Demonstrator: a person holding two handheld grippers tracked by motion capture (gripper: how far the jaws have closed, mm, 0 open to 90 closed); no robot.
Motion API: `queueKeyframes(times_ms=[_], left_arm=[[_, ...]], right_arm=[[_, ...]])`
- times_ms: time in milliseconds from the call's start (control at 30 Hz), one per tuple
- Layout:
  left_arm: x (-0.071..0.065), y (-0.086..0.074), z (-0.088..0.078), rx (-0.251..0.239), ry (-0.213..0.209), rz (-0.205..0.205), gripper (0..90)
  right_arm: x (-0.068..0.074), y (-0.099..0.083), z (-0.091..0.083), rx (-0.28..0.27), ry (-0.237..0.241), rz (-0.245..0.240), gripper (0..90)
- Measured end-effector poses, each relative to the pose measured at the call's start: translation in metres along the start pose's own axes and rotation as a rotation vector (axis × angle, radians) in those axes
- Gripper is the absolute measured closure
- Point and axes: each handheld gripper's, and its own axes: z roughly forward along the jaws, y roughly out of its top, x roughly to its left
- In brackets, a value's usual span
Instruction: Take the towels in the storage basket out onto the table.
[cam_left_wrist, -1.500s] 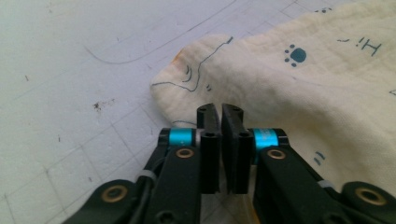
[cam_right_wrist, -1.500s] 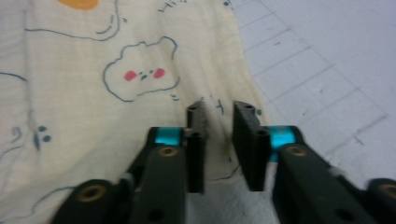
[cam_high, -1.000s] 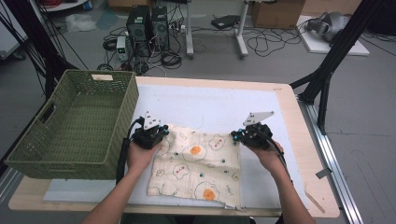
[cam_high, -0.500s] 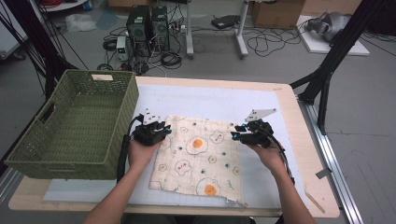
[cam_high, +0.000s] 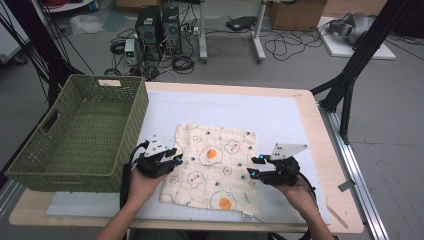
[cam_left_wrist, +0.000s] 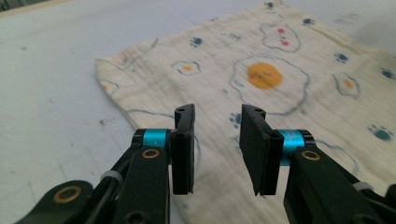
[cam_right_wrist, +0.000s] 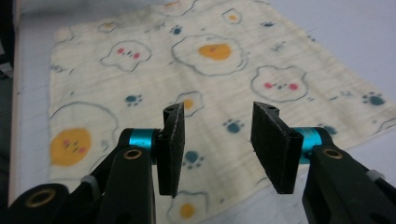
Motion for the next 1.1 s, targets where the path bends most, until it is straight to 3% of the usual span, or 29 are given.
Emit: queueKeyframes(times_ms=[133, 267, 433, 533, 700, 800, 1100], left_arm=[[-0.011, -0.012, -0.009, 0.012, -0.024, 0.032, 62.8], [-0.014, -0.022, -0.015, 0.032, -0.045, 0.039, 62.4], [-0.017, -0.032, -0.016, 0.094, -0.072, 0.053, 63.8], [-0.020, -0.035, -0.015, 0.145, -0.104, 0.083, 70.7], [-0.021, -0.036, -0.016, 0.143, -0.112, 0.093, 85.2], [-0.020, -0.037, -0.016, 0.132, -0.124, 0.068, 88.3], [-0.025, -0.039, -0.020, 0.136, -0.150, 0.071, 88.7]], right_arm=[[0.015, -0.015, 0.002, 0.011, 0.069, 0.001, 54.8], [0.025, -0.027, 0.004, 0.050, 0.117, -0.007, 54.8], [0.028, -0.032, 0.008, 0.113, 0.136, -0.020, 59.9], [0.028, -0.034, 0.013, 0.145, 0.131, -0.027, 65.0], [0.024, -0.034, 0.013, 0.141, 0.116, -0.011, 80.3], [0.020, -0.034, 0.014, 0.143, 0.138, -0.005, 87.6], [0.018, -0.034, 0.006, 0.133, 0.127, -0.013, 88.4]])
